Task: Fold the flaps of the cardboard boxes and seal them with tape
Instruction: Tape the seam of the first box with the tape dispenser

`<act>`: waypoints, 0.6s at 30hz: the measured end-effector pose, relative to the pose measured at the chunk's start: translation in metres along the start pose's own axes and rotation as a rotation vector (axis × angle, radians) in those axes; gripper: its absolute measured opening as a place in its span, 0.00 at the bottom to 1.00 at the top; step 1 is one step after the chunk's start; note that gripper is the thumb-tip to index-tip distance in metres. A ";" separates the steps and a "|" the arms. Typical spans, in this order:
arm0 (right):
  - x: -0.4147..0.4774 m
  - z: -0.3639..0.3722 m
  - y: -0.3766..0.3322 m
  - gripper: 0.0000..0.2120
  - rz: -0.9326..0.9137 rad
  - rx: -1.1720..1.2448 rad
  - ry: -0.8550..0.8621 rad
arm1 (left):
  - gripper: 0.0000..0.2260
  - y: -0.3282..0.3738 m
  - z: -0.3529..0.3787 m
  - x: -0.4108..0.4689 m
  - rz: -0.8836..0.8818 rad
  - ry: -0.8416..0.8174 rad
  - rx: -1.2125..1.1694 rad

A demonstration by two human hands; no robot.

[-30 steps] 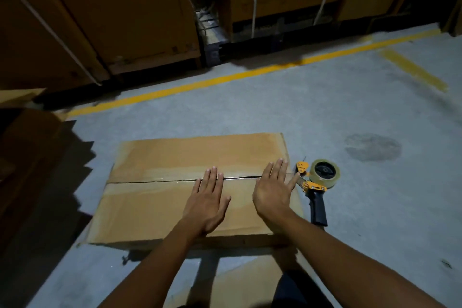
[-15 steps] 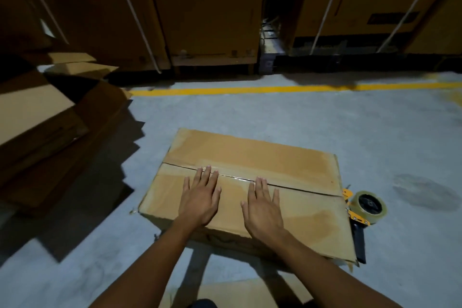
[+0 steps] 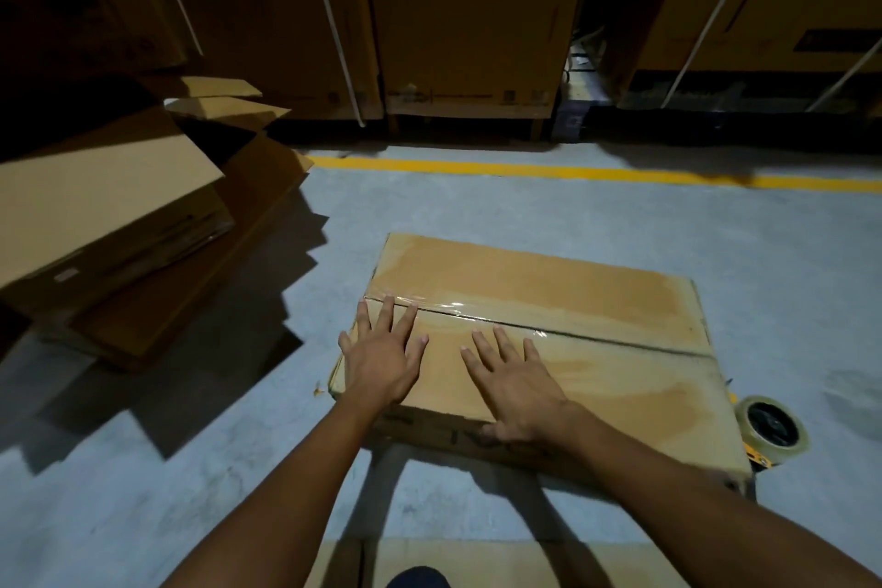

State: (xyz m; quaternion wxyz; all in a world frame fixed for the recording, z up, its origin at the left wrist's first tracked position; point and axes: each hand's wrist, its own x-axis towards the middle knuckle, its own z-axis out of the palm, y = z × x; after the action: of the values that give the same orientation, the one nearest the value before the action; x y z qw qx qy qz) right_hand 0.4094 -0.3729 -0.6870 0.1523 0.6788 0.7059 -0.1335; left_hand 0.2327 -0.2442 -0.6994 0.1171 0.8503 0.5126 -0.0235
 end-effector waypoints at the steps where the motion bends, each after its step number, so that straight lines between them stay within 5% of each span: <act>1: 0.003 -0.004 0.007 0.55 0.007 0.011 -0.004 | 0.27 0.005 0.000 -0.001 -0.033 0.005 -0.009; 13: -0.013 0.001 0.043 0.49 0.353 0.140 0.087 | 0.24 0.071 0.003 -0.040 -0.131 0.034 -0.036; 18: -0.051 0.018 0.075 0.29 0.536 0.221 0.263 | 0.21 0.133 0.014 -0.057 0.022 0.034 -0.086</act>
State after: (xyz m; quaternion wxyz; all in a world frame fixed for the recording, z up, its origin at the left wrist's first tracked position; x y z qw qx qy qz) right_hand 0.4869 -0.4238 -0.6823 0.0148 0.8645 0.4967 -0.0753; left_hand 0.3234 -0.3559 -0.6803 0.1450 0.8504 0.5055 0.0146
